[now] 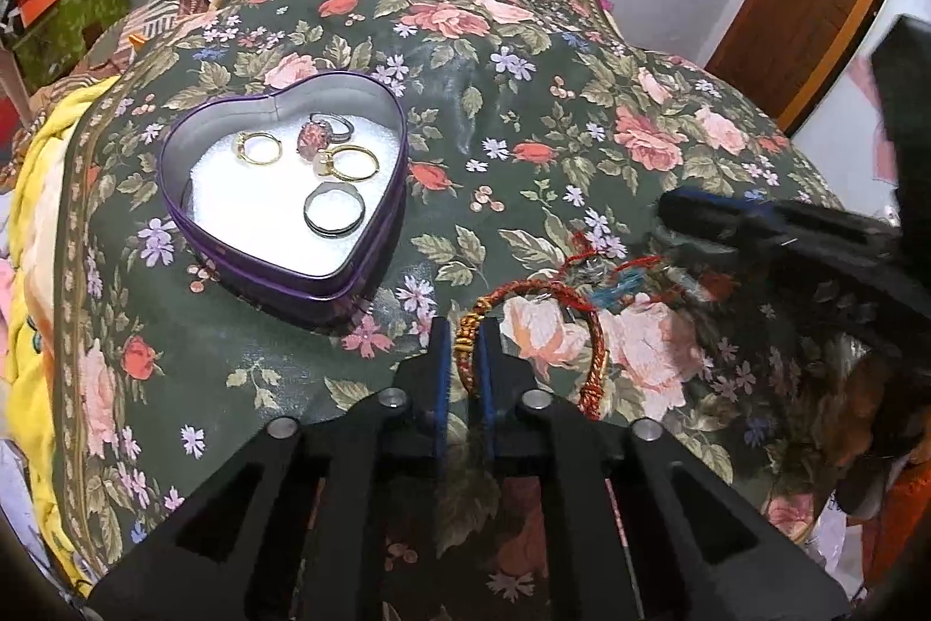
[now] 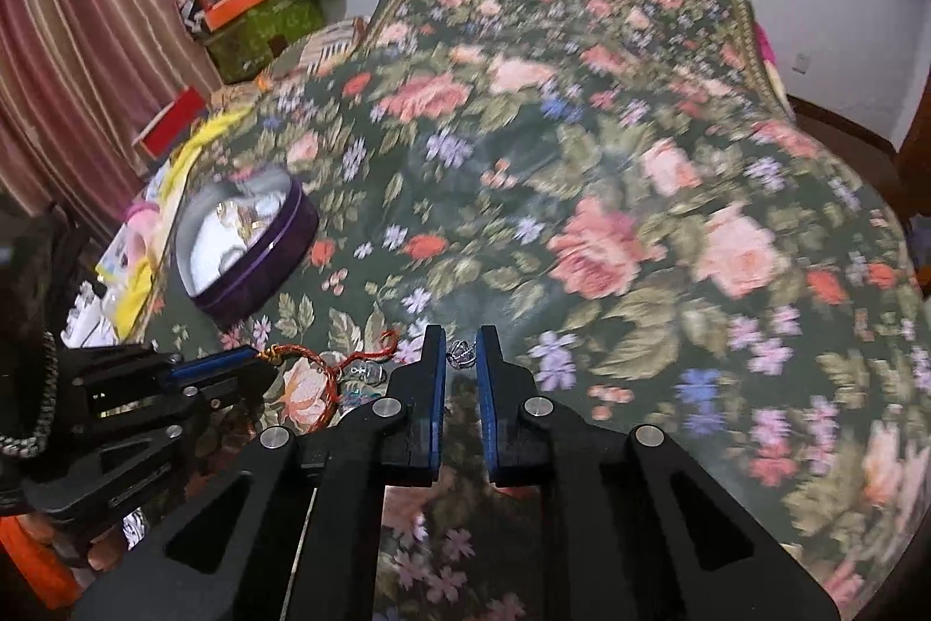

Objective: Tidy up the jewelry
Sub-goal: 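Lift the braided bracelet with the left tool and carry it toward the heart tin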

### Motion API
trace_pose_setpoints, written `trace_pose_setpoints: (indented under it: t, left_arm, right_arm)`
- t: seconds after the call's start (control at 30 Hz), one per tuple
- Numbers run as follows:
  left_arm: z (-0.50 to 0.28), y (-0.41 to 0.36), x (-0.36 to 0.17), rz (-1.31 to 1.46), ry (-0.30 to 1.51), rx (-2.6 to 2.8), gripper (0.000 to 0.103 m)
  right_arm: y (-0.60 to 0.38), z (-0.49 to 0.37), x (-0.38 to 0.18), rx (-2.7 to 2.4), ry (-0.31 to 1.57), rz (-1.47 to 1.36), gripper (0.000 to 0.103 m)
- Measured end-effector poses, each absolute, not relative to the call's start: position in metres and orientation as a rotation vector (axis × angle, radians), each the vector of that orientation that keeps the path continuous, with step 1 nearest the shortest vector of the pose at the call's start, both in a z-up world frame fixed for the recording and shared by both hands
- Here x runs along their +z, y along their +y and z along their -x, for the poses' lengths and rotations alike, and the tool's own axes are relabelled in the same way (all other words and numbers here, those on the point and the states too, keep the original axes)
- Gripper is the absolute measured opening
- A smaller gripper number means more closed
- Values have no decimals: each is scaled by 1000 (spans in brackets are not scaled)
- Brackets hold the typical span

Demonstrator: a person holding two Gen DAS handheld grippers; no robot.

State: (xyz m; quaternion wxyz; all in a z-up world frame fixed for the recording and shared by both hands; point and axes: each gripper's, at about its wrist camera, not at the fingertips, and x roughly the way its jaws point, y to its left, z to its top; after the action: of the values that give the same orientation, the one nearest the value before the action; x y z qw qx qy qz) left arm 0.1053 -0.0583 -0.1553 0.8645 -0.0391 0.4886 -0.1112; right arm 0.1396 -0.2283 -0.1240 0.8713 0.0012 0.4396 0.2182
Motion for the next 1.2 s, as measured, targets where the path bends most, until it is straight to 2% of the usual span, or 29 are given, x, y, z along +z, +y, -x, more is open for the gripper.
trace_pose_setpoints:
  t: [0.23, 0.6, 0.9, 1.2]
  left_arm:
    - [-99, -58, -140, 102, 992, -218, 5]
    - [-84, -74, -86, 10, 827, -205, 5]
    - [-87, -63, -98, 25, 867, -167, 5]
    - [-82, -62, -88, 34, 837, -174, 5]
  right_arm:
    - [-246, -132, -99, 436, 844, -35, 9]
    - [-269, -123, -76, 395, 769, -78, 9]
    - [-288, -123, -82, 350, 795, -97, 9]
    - [-279, -117, -67, 398, 759, -93, 9]
